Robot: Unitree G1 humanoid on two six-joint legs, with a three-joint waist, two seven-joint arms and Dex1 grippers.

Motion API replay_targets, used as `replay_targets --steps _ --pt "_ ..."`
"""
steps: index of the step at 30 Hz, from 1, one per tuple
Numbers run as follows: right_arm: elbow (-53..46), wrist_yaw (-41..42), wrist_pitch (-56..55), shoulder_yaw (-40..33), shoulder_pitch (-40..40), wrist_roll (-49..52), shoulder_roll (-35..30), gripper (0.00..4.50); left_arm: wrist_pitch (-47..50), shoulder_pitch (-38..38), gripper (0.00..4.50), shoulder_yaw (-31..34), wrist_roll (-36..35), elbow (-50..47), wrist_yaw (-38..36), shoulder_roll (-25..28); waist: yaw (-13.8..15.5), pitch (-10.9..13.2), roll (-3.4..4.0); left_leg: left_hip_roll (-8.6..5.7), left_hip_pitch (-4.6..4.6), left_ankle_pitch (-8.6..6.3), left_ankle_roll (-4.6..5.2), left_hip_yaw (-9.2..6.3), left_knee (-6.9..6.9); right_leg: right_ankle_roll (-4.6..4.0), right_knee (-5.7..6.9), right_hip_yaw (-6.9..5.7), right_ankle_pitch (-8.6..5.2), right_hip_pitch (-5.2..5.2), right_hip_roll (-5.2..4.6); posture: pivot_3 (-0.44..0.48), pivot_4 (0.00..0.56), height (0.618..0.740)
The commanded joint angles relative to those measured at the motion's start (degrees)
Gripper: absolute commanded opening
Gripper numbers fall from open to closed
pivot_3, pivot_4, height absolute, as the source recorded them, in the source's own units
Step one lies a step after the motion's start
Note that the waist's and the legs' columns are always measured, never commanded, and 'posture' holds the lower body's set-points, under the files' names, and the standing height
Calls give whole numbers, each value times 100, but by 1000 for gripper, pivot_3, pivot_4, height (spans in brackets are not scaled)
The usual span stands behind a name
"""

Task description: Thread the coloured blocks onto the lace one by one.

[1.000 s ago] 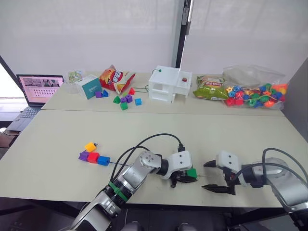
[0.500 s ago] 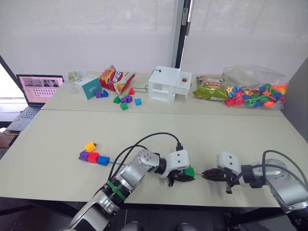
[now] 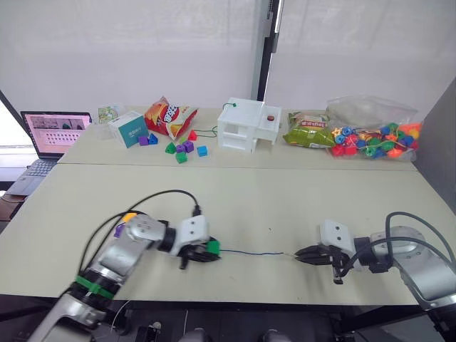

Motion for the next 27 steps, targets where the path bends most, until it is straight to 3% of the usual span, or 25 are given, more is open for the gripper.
replay_targets --steps 1,7,15,27 --pt "-2 18 -45 -42 -40 37 -53 0 -602 116 1204 248 284 837 -263 609 -21 0 0 1 3 0 0 1 -3 0 0 0 0 0 0 0 150 740" --pt "101 22 -78 -71 -46 23 -75 0 -998 105 1204 333 317 1224 -368 752 -43 -3 4 0 22 0 0 10 -22 -5 2 6 -2 5 -2 0 150 740" --pt "296 -50 -109 -222 -1 16 -191 0 -790 27 1204 333 274 941 -268 460 -15 -3 4 -1 21 0 0 14 -21 -4 4 5 -2 7 -1 0 150 740" --pt "116 -289 11 -247 171 45 -186 0 -865 -154 1204 353 196 956 -609 464 14 -3 5 0 21 1 0 16 -20 -3 4 5 -2 8 3 0 150 740"
